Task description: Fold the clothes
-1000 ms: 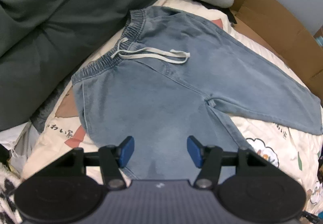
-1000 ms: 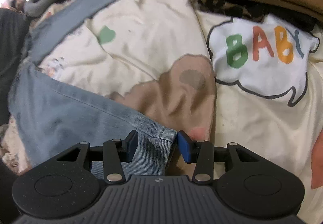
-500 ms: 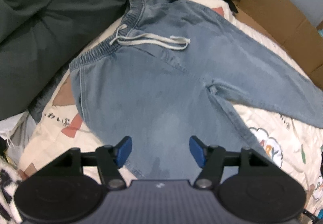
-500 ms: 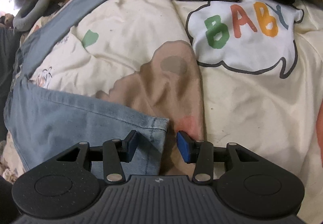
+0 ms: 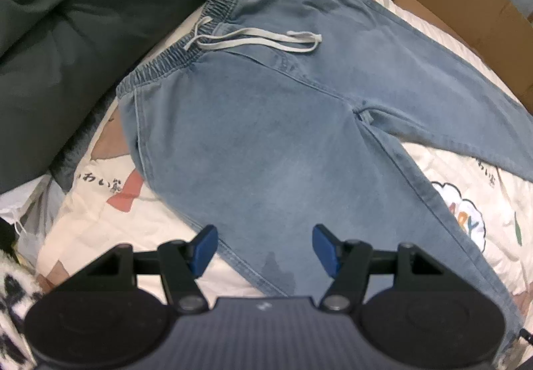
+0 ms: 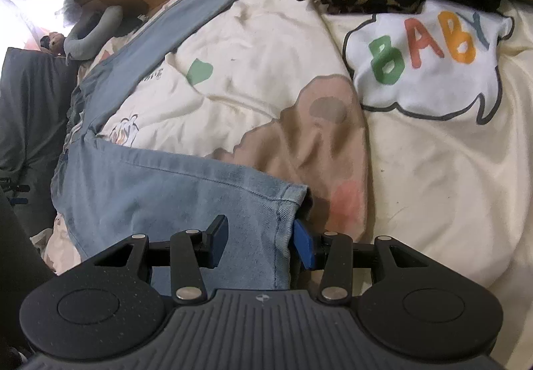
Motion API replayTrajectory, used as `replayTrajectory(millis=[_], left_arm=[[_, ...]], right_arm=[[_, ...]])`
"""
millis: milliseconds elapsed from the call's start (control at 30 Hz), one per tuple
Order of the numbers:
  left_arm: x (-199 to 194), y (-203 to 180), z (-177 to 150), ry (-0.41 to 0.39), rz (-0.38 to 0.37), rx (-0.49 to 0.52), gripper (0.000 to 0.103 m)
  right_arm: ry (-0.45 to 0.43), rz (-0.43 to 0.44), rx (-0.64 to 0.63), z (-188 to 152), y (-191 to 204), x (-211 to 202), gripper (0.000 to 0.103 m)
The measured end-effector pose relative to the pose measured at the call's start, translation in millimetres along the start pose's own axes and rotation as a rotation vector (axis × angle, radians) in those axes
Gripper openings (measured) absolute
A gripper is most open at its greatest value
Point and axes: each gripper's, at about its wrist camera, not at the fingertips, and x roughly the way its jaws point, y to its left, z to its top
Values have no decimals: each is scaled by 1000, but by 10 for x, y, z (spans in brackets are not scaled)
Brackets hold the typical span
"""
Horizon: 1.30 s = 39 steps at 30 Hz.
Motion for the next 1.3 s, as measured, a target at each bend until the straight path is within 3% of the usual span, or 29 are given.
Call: replayTrajectory(millis=[233, 400, 467, 500, 533, 700, 1100, 1300], left_arm=[[57, 36, 15, 6, -6, -13, 66], [191, 64, -29, 29, -6, -28, 66], [225, 61, -41, 38, -7, -36, 66], [233, 57, -40, 40, -12, -41, 66], [240, 54, -39, 41, -17, -45, 66], [221, 0, -4, 24, -34, -39, 66], [335, -20, -163, 34, -62, -66, 66], [477, 178, -239, 28, -72, -149, 66]], right_arm=[[11, -21, 63, 66, -18, 189, 50], [-5, -58, 175, 105, -107, 290, 47], [-8, -85, 186, 120, -101, 303, 32], [-7, -110, 183, 127, -94, 303, 14], [-5, -118, 182, 126, -94, 293, 8], [-8, -134, 151, 120, -50, 163, 5], [-112, -167, 144, 190, 209, -244, 3], [-113, -204, 143, 308, 253, -330, 3]])
